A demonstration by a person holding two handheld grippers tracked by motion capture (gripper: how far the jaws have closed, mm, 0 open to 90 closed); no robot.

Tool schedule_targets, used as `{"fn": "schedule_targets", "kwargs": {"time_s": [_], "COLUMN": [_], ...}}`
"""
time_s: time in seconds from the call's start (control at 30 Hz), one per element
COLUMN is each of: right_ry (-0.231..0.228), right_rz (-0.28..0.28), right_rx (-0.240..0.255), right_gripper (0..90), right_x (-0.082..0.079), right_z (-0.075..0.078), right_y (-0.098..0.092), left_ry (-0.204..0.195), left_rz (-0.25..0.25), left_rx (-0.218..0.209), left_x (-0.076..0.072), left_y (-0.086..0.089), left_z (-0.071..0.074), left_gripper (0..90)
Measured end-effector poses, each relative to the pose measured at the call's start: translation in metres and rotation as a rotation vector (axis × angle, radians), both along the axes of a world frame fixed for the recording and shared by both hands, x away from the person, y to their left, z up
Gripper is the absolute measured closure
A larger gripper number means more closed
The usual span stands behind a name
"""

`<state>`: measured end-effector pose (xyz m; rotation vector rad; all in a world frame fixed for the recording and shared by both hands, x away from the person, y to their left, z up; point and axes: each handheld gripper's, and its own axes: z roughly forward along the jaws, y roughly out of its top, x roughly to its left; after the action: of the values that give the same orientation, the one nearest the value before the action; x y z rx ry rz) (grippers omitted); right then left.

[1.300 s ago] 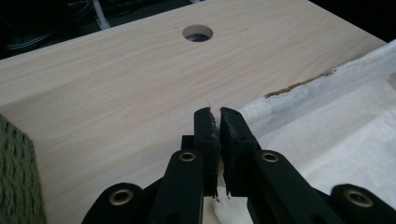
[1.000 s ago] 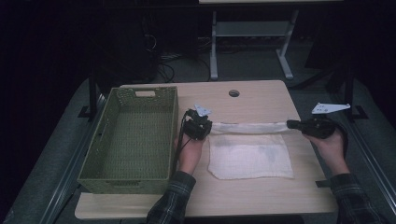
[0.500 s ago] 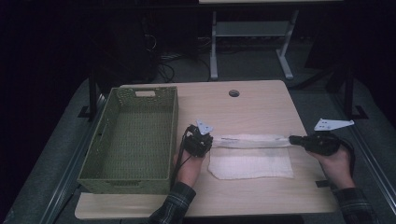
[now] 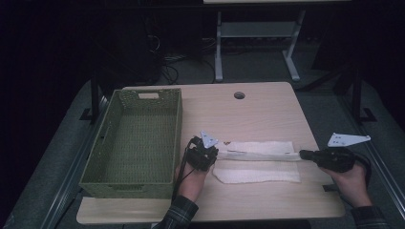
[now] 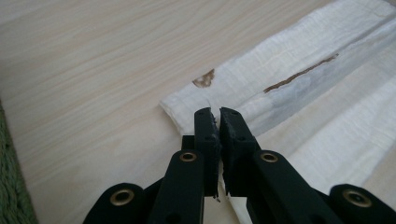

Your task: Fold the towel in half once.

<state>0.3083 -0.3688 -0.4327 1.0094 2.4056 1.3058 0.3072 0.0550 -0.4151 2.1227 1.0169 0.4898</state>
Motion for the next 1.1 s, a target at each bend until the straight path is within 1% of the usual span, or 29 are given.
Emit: {"fn": "schedule_targets", "kwargs": {"time_s": [0.03,0.07,0.1,0.13,0.27,0.33,0.37,0.53,0.63,0.67,0.73,0.8,0.87,0.9,0.93,0.97,1.0,1.07,1.1], "right_ry": [0.002,0.006,0.011,0.021,0.036,0.052,0.058,0.091,0.117,0.118,0.142,0.166,0.172,0.165,0.158,0.154,0.136,0.116,0.108], "right_rz": [0.006,0.011,0.013,0.018,0.031,0.034,0.037,0.045,0.051,0.058,0.058,0.068,0.081,0.087,0.090,0.090,0.085,0.075,0.069], "right_rx": [-0.007,-0.015,-0.014,-0.015,-0.030,-0.035,-0.039,-0.054,-0.070,-0.076,-0.078,-0.090,-0.096,-0.090,-0.058,-0.047,-0.035,-0.026,-0.019], "right_gripper": [86.6,86.6,86.6,86.6,86.5,86.2,86.2,86.2,86.2,86.1,85.7,83.5,78.1,76.4,75.2,74.9,74.9,75.1,75.2], "right_x": [-0.002,-0.004,-0.005,-0.007,-0.013,-0.016,-0.017,-0.023,-0.024,-0.023,-0.022,-0.022,-0.022,-0.022,-0.023,-0.024,-0.025,-0.025,-0.024], "right_z": [-0.001,-0.002,-0.003,-0.005,-0.010,-0.014,-0.015,-0.021,-0.026,-0.027,-0.030,-0.032,-0.032,-0.030,-0.027,-0.023,-0.019,-0.015,-0.014], "right_y": [0.000,0.000,0.001,0.001,0.002,0.002,0.001,0.002,0.003,0.003,0.003,0.005,0.005,0.004,0.003,0.002,0.000,-0.002,-0.003], "left_ry": [0.005,0.007,0.013,0.015,0.024,0.034,0.042,0.079,0.105,0.113,0.133,0.134,0.135,0.129,0.126,0.119,0.108,0.095,0.091], "left_rz": [-0.002,-0.007,-0.017,-0.021,-0.037,-0.051,-0.063,-0.084,-0.098,-0.102,-0.109,-0.115,-0.121,-0.126,-0.133,-0.137,-0.136,-0.138,-0.141], "left_rx": [-0.004,0.003,0.022,0.027,0.027,0.041,0.052,0.085,0.101,0.105,0.116,0.112,0.100,0.084,0.077,0.066,0.054,0.044,0.046], "left_x": [-0.003,-0.004,-0.007,-0.009,-0.015,-0.019,-0.021,-0.030,-0.032,-0.033,-0.033,-0.033,-0.033,-0.034,-0.034,-0.035,-0.035,-0.033,-0.031], "left_y": [-0.001,-0.001,-0.001,-0.001,-0.001,-0.003,-0.003,-0.006,-0.006,-0.007,-0.008,-0.008,-0.007,-0.006,-0.005,-0.005,-0.006,-0.006,-0.007], "left_z": [-0.001,-0.002,-0.004,-0.005,-0.007,-0.010,-0.012,-0.023,-0.029,-0.031,-0.035,-0.036,-0.032,-0.029,-0.026,-0.022,-0.020,-0.016,-0.014], "left_gripper": [85.6,85.6,85.6,85.5,85.6,85.6,85.6,85.6,85.5,85.4,84.9,83.0,77.6,74.5,71.5,70.3,68.8,67.8,67.0]}}
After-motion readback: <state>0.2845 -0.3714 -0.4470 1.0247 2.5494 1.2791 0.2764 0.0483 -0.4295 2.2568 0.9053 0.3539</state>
